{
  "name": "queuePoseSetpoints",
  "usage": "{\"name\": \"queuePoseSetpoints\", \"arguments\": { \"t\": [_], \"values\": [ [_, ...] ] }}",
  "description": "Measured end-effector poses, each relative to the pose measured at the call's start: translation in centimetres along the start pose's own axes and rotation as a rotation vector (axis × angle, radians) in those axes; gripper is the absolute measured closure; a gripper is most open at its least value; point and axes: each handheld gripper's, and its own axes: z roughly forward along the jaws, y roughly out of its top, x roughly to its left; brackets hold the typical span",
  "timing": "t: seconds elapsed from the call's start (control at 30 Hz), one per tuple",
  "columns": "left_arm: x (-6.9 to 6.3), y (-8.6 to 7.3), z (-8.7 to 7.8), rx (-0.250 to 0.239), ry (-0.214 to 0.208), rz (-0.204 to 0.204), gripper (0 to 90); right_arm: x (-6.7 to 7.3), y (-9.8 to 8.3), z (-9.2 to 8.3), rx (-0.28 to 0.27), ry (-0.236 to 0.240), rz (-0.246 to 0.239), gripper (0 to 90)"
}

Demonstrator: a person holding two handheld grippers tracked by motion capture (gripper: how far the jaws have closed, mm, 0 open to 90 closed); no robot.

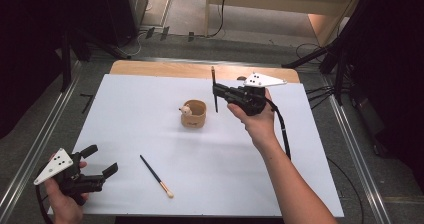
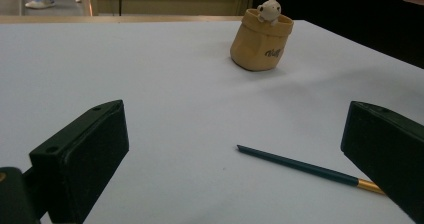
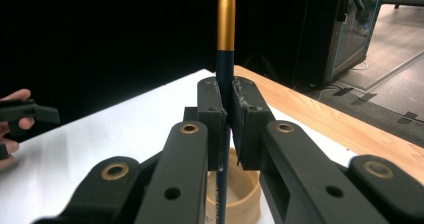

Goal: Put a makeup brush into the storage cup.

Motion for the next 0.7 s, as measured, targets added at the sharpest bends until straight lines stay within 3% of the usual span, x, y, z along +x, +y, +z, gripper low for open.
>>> {"name": "queuePoseSetpoints", "arguments": {
  "t": [0.7],
  "values": [
    [-0.1,0.0,0.0,-0.002,-0.004,0.001,0.0,0.5,0.2,2.9,-0.053,-0.006,0.037,84.8]
  ]
}}
